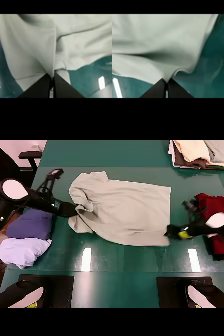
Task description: Fold the shirts.
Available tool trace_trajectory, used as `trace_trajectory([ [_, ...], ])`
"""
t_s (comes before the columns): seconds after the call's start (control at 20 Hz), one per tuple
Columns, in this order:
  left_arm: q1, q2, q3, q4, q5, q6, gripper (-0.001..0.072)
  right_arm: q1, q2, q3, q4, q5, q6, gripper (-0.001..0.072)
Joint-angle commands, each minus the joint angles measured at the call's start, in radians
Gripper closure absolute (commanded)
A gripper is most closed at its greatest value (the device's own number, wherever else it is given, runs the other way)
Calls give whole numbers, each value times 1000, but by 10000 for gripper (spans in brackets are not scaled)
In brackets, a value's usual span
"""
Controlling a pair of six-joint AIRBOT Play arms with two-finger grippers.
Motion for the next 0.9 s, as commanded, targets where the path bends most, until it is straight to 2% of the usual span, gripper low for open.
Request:
trace_trajectory([
  [0.0,-119,11,-79,-73,36,18,678,-132,1,175,-82,137,-44,699],
  [0.1,-218,10,-141,-72,151,11,677,-140,1,208,-81,136,-44,699],
  [0.2,-245,10,-162,-71,218,-17,676,-128,1,210,-82,137,-44,699],
  [0.25,-241,10,-161,-69,226,-18,607,-119,1,210,-83,134,-44,699],
  [0.3,-240,10,-162,-52,220,-21,359,-112,1,209,-83,132,-44,699],
  [0.35,-240,10,-162,-12,202,-45,333,-101,1,209,-83,132,-44,699],
  [0.55,-240,10,-208,10,176,-94,338,-63,1,209,-82,111,-44,699],
  [0.85,-243,10,-241,-19,206,-93,338,-32,1,209,-81,107,-43,699],
])
